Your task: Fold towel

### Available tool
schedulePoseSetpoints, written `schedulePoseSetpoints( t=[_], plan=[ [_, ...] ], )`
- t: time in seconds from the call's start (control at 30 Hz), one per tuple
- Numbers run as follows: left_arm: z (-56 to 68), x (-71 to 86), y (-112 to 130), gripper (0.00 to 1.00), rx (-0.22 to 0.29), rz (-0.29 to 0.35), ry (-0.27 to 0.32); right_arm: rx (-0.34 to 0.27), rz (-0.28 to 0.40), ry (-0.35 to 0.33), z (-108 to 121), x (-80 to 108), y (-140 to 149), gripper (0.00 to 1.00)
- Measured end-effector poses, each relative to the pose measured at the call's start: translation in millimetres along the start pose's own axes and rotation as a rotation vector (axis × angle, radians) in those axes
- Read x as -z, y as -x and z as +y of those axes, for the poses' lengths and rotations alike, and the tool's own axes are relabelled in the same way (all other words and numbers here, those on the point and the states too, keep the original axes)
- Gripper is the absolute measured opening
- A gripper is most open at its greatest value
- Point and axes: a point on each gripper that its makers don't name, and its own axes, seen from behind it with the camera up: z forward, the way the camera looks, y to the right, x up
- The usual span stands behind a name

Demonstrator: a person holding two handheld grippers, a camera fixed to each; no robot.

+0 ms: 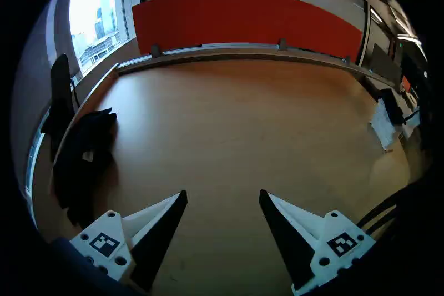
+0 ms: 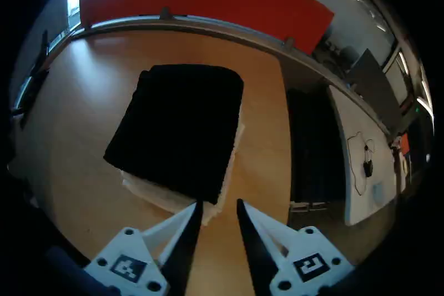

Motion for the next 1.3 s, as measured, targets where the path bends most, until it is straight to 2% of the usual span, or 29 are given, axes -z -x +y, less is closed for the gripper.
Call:
schedulePoseSetpoints(
  t=[0.03,0.1,0.23,0.53,0.73,1.0,1.3],
  plan=[
    [-0.1,0.1,0.3,0.97,0.000,0.000,0.000,-0.001,0.000,0.000,-0.6,0.1,0.3,0.73],
    [-0.3,0.4,0.9,0.97,0.000,0.000,0.000,-0.004,0.000,-0.001,-2.0,0.3,0.9,0.85],
    [-0.8,1.1,1.2,0.97,0.002,0.002,0.001,-0.004,0.003,0.001,-4.5,0.9,0.5,1.00],
    [-1.8,3.0,1.6,0.97,0.002,0.005,0.002,-0.014,0.020,0.000,-8.0,4.7,-3.5,1.00],
    [-1.6,3.5,2.6,0.97,0.005,0.007,0.003,-0.044,0.053,-0.005,-12.3,9.7,-10.8,1.00],
    [-1.5,5.0,0.5,0.97,0.005,0.015,0.005,-0.115,0.142,-0.009,-19.4,18.6,-33.4,1.00],
    [-2.8,6.2,-1.7,0.97,0.010,0.021,0.004,-0.167,0.280,0.018,-28.2,29.5,-65.0,1.00]
  ],
)
